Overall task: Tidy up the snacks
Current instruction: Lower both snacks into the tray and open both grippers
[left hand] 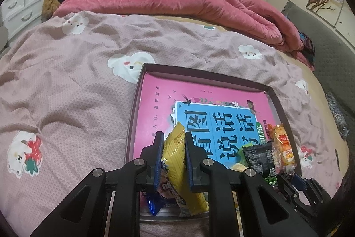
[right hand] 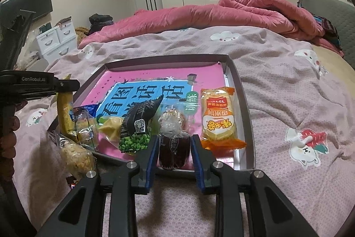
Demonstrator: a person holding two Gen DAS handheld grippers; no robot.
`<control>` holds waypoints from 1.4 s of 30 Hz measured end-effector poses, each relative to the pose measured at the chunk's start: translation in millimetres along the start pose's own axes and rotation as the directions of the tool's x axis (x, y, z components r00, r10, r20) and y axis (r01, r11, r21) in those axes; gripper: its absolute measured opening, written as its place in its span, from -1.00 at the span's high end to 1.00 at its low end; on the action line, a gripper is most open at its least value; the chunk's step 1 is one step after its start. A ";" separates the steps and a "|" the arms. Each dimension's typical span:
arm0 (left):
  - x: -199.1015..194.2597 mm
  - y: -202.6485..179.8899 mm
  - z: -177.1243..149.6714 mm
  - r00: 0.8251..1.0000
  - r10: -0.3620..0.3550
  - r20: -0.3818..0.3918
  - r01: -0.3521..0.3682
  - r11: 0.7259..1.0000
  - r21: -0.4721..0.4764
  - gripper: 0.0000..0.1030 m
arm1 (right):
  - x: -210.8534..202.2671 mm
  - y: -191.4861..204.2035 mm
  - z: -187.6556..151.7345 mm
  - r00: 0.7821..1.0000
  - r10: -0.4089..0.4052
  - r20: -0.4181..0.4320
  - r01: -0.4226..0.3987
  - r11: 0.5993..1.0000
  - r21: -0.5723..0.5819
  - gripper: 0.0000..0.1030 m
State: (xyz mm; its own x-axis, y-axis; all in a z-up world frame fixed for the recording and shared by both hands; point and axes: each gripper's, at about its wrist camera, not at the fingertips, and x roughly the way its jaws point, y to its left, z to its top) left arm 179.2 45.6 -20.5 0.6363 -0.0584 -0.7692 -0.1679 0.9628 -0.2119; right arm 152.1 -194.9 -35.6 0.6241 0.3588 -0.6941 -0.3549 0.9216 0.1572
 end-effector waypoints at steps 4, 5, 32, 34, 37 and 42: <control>0.6 2.0 -0.2 1.000 -0.008 -0.006 0.008 1.000 -0.011 0.62 | -5.6 -2.7 -0.6 1.000 0.003 0.008 -0.003 1.000 0.014 0.32; 1.1 2.3 -0.2 1.000 -0.011 -0.009 0.011 1.000 -0.013 0.60 | -6.8 -3.0 -0.8 1.000 0.003 0.009 -0.003 1.000 0.016 0.31; -15.9 10.2 6.1 1.000 -0.001 0.030 0.002 0.999 -0.035 -0.41 | -18.0 -4.1 0.8 0.999 0.010 0.033 -0.011 0.999 0.039 0.16; -18.8 10.4 7.2 0.999 0.000 0.036 0.001 0.999 -0.035 -0.44 | -20.1 -4.8 1.6 0.999 0.008 0.041 -0.010 0.999 0.044 0.12; -24.6 10.1 7.9 0.999 0.004 0.049 -0.002 0.999 -0.034 -0.45 | -22.2 -4.8 2.6 0.999 0.004 0.046 -0.006 0.999 0.045 0.12; -32.7 8.4 8.4 0.998 0.000 0.061 0.002 1.000 -0.029 -0.50 | -27.9 -4.8 3.2 0.998 0.012 0.060 -0.016 0.998 0.054 0.01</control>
State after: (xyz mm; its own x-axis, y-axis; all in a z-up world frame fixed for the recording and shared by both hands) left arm 163.3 57.8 7.9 0.6808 -0.0424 -0.7312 -0.1881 0.9547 -0.2305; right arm 138.6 -208.8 -14.7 0.6600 0.3783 -0.6491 -0.3263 0.9226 0.2059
